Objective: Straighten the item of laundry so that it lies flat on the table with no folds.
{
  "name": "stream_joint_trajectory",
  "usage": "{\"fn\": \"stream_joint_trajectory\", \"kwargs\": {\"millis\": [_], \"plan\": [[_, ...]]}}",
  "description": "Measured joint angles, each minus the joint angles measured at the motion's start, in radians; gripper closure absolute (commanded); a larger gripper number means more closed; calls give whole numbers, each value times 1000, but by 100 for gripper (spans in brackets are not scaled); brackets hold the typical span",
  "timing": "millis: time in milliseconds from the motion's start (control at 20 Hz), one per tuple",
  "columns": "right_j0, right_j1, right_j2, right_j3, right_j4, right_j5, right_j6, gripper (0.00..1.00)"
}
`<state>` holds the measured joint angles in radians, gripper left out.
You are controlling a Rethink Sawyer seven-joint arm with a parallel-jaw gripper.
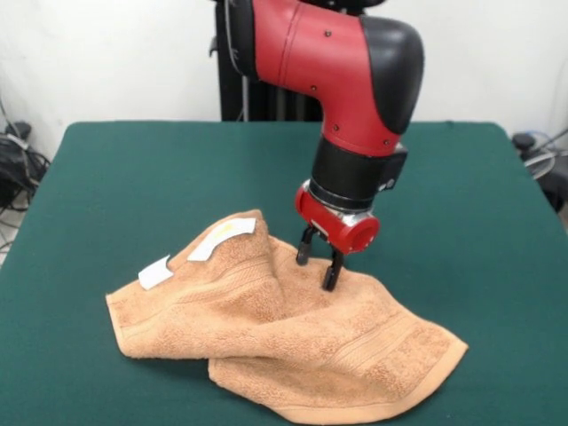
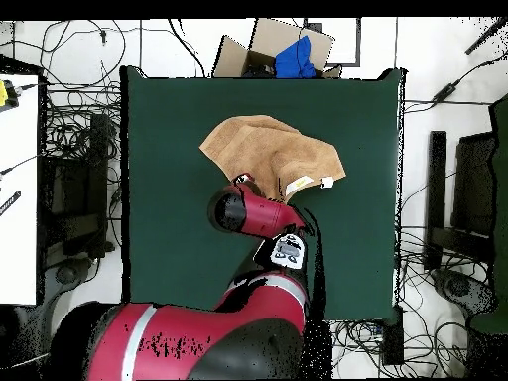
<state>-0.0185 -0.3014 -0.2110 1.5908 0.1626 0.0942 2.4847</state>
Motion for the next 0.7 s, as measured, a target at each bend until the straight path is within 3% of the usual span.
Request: {"fn": "stream_joint_trajectory", "kwargs": {"millis": [700], "plan": [[-81, -37, 83, 46, -83, -51, 0, 0]]}}
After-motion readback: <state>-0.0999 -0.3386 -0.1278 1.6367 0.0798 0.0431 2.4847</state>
